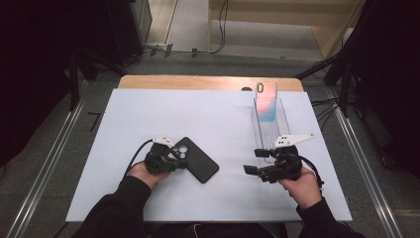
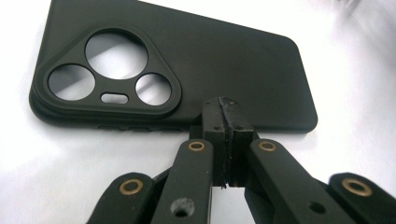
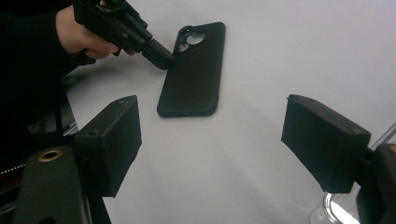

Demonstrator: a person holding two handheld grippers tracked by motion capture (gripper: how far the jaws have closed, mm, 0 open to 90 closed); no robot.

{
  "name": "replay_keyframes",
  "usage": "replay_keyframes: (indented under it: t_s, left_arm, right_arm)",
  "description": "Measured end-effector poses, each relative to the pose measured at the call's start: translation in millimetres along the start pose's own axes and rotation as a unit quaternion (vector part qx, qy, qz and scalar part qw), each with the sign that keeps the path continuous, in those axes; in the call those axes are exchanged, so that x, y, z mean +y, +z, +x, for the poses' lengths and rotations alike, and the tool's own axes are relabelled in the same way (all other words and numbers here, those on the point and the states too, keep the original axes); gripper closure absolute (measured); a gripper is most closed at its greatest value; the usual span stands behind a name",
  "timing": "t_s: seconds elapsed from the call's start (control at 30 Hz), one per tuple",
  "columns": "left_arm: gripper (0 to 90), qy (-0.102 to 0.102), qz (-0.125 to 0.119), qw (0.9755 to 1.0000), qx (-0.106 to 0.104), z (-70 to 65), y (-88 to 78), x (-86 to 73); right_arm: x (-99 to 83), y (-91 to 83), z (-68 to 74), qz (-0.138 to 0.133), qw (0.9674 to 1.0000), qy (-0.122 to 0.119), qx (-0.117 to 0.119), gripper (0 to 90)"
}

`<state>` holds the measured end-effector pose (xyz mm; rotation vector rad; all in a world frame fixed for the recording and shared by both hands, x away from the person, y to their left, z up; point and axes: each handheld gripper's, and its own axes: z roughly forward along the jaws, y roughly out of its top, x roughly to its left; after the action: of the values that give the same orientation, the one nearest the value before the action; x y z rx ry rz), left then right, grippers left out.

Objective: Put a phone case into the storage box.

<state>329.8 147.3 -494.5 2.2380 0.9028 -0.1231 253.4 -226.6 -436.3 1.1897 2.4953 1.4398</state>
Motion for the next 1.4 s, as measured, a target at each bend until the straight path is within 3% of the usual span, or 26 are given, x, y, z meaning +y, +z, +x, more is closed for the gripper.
replay_keyframes:
  t_s: [0.33, 0.5, 0.7, 0.87, 1.0, 1.13, 1.4]
  left_arm:
    - [88.7, -0.006, -0.004, 0.9999, -0.011, 4.3, 3.1, 4.7]
    - [80.8, -0.015, -0.012, 0.999, -0.039, 1.4, -8.3, 4.7]
    - [60.4, -0.023, -0.031, 0.9957, -0.084, -3.2, -27.6, 1.0]
    - [43.6, -0.016, -0.06, 0.9931, -0.1, -3.8, -43.7, -5.5]
    - [34.4, 0.004, -0.089, 0.9915, -0.095, -6.0, -57.0, -15.0]
    - [30.7, 0.001, -0.101, 0.9905, -0.093, -6.6, -66.0, -24.7]
    - [29.3, 0.02, -0.094, 0.9922, -0.08, -11.6, -77.3, -41.6]
  right_arm:
    - [-3.6, -2.6, -2.1, -0.002, 1.0, 0.005, -0.001, 18.1]
    - [-4.2, -4.0, -1.0, -0.004, 1.0, 0.007, -0.001, 18.1]
    - [-4.9, -5.6, -1.9, -0.006, 1.0, 0.008, 0.0, 18.1]
    - [-5.8, -6.0, -1.8, -0.006, 1.0, 0.007, 0.001, 18.1]
    - [-7.7, -7.3, -1.2, -0.006, 1.0, 0.003, 0.005, 18.1]
    - [-10.9, -9.4, -2.1, -0.004, 1.0, 0.005, 0.003, 18.1]
    - [-15.8, -13.7, -3.2, -0.003, 1.0, 0.007, 0.004, 18.1]
